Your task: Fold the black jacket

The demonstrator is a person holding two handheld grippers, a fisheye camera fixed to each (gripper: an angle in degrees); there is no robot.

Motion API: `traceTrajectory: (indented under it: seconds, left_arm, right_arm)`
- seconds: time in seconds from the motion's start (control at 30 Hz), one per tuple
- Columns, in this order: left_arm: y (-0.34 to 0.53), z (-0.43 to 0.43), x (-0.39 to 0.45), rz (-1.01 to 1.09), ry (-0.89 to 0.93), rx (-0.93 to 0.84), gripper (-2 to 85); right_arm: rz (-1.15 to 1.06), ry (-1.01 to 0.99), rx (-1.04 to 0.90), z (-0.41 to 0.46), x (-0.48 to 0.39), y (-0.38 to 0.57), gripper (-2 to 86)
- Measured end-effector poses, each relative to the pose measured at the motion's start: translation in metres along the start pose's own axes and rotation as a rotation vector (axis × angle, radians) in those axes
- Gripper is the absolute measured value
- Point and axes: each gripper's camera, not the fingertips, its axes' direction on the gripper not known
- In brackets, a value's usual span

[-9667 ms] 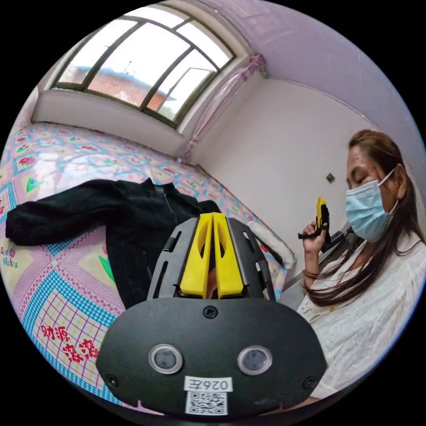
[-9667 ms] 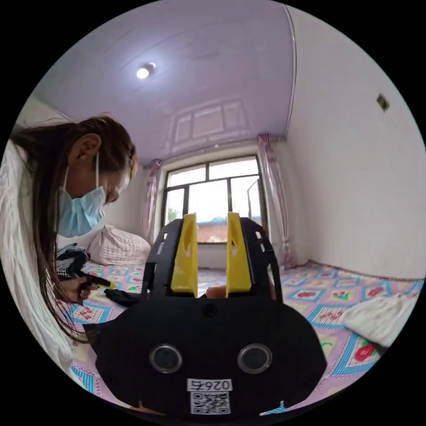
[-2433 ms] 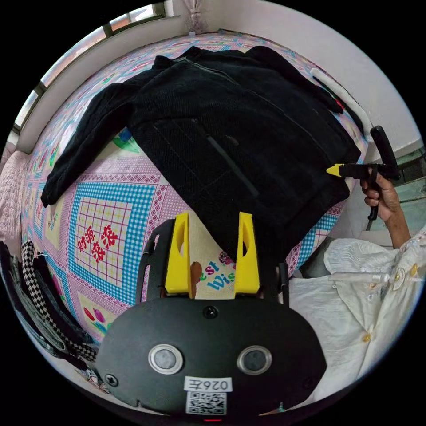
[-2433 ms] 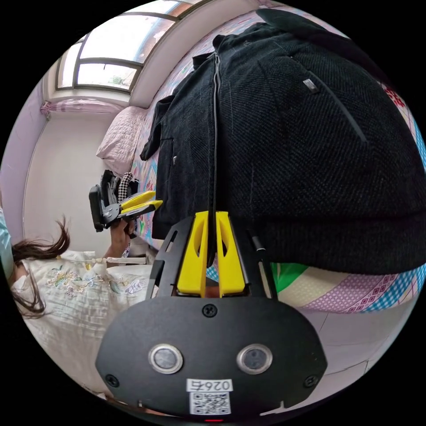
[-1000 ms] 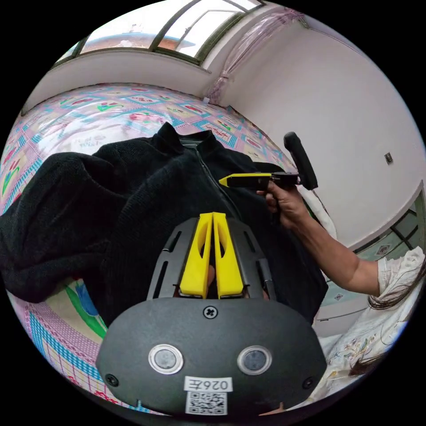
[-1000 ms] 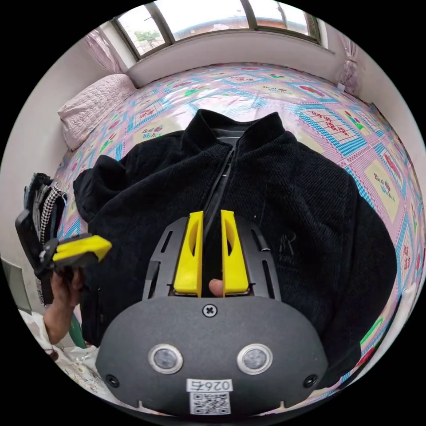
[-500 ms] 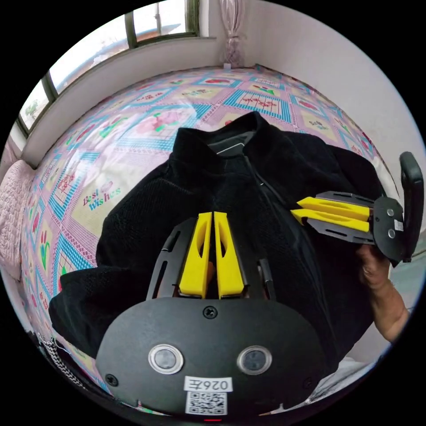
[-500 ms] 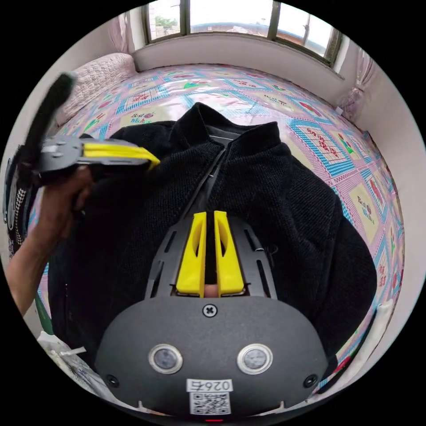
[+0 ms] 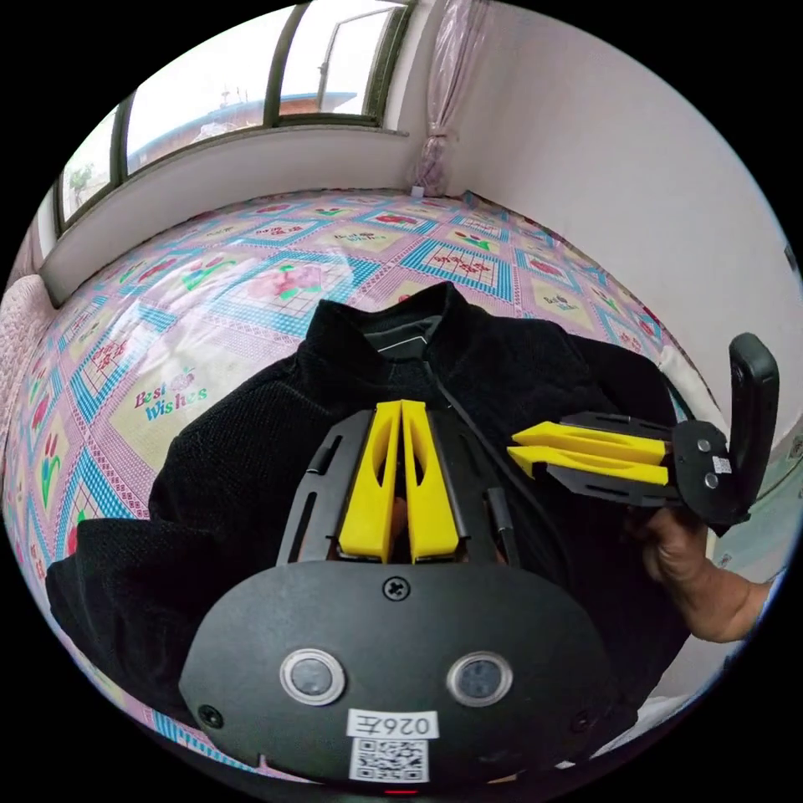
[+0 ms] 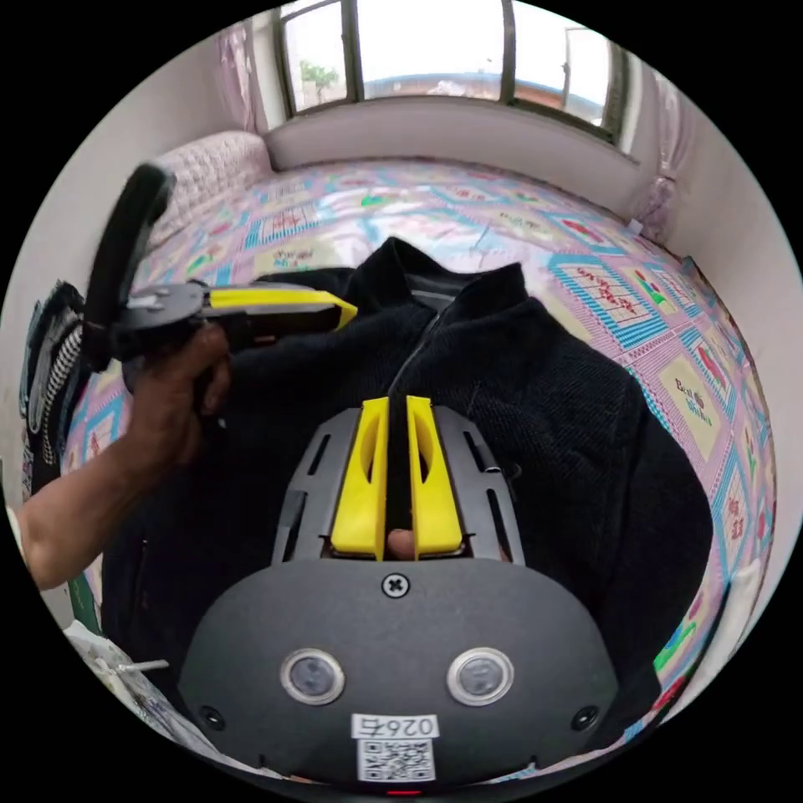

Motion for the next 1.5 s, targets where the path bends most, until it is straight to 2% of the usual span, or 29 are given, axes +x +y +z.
traceTrajectory:
  seconds: [0.07, 0.1, 0.13, 0.17, 0.23, 0.37, 0.5, 0.57, 0.63, 0.67, 0.7, 0.73, 0.8, 0.87, 0.93, 1.0, 1.1, 1.2, 1.27, 1.3, 1.33, 1.4, 1.5]
  left_arm:
    - [-0.002, 0.011, 0.004, 0.044, -0.021, -0.047, -1.0]
    - [-0.003, 0.029, 0.004, 0.066, 0.001, -0.134, -1.0]
    - [-0.001, 0.044, 0.002, 0.066, 0.016, -0.208, -1.0]
    - [0.001, 0.039, 0.001, 0.065, 0.023, -0.169, -1.0]
    - [0.004, 0.032, -0.003, 0.069, 0.046, -0.199, -1.0]
    - [0.023, -0.012, 0.0, 0.095, 0.048, -0.091, -1.0]
    - [0.058, -0.102, -0.004, 0.075, 0.096, 0.138, -1.0]
    - [0.077, -0.152, -0.01, 0.065, 0.177, 0.279, -1.0]
    - [0.107, -0.215, -0.024, 0.051, 0.367, 0.499, -1.0]
    - [0.115, -0.228, -0.03, 0.032, 0.426, 0.548, -1.0]
    - [0.13, -0.25, -0.044, -0.007, 0.566, 0.641, -1.0]
    - [0.144, -0.266, -0.058, -0.031, 0.731, 0.713, -1.0]
    - [0.159, -0.281, -0.071, -0.031, 0.912, 0.749, -1.0]
    - [0.174, -0.287, -0.073, -0.031, 0.914, 0.724, -1.0]
    - [0.195, -0.277, -0.063, -0.068, 0.833, 0.584, -1.0]
    - [0.215, -0.264, -0.051, -0.079, 0.85, 0.509, -1.0]
    - [0.251, -0.24, -0.03, -0.115, 0.861, 0.412, -1.0]
    - [0.283, -0.219, -0.008, -0.12, 0.764, 0.304, -1.0]
    - [0.298, -0.207, 0.004, -0.101, 0.713, 0.23, -1.0]
    - [0.305, -0.2, 0.011, -0.091, 0.671, 0.163, -1.0]
    - [0.312, -0.197, 0.019, -0.067, 0.633, 0.121, -1.0]
    - [0.319, -0.196, 0.03, -0.03, 0.588, 0.093, -0.9]
    - [0.317, -0.195, 0.053, 0.036, 0.529, 0.065, -0.8]
  right_arm:
    - [0.062, -0.01, 0.114, -0.03, 0.006, -0.007, -0.7]
    - [0.061, -0.002, 0.116, -0.03, 0.006, -0.011, -0.7]
    - [0.045, 0.008, 0.052, -0.015, 0.006, -0.022, -0.8]
    - [0.018, -0.038, -0.065, 0.004, 0.006, -0.034, -0.8]
    - [0.049, -0.092, -0.089, 0.001, 0.012, -0.04, -0.9]
    - [0.142, -0.111, 0.167, -0.101, 0.021, -0.02, -0.9]
    - [0.171, -0.056, 0.474, -0.229, 0.023, 0.037, -1.1]
    - [0.162, 0.057, 0.71, -0.321, 0.015, 0.083, -1.3]
    - [0.122, 0.148, 0.727, -0.373, 0.006, 0.102, -1.3]
    - [0.104, 0.182, 0.71, -0.399, 0.001, 0.109, -1.2]
    - [0.103, 0.187, 0.707, -0.411, 0.0, 0.112, -1.2]
    - [0.107, 0.16, 0.71, -0.432, -0.001, 0.118, -1.2]
    - [0.135, 0.07, 0.743, -0.457, -0.001, 0.126, -1.1]
    - [0.218, -0.014, 0.721, -0.465, 0.0, 0.127, -1.0]
    - [0.285, -0.069, 0.667, -0.45, -0.002, 0.115, -0.9]
    - [0.303, -0.117, 0.564, -0.418, -0.01, 0.09, -0.9]
    - [0.311, -0.173, 0.371, -0.346, -0.025, 0.036, -0.9]
    - [0.327, -0.151, 0.17, -0.274, -0.041, -0.009, -0.9]
    - [0.273, -0.11, -0.074, -0.213, -0.055, -0.037, -0.9]
    - [0.26, -0.109, -0.089, -0.208, -0.058, -0.042, -0.9]
    - [0.271, -0.088, -0.019, -0.223, -0.058, -0.049, -0.9]
    - [0.249, -0.053, -0.022, -0.242, -0.057, -0.064, -0.9]
    - [0.254, 0.03, 0.172, -0.309, -0.051, -0.067, -0.8]
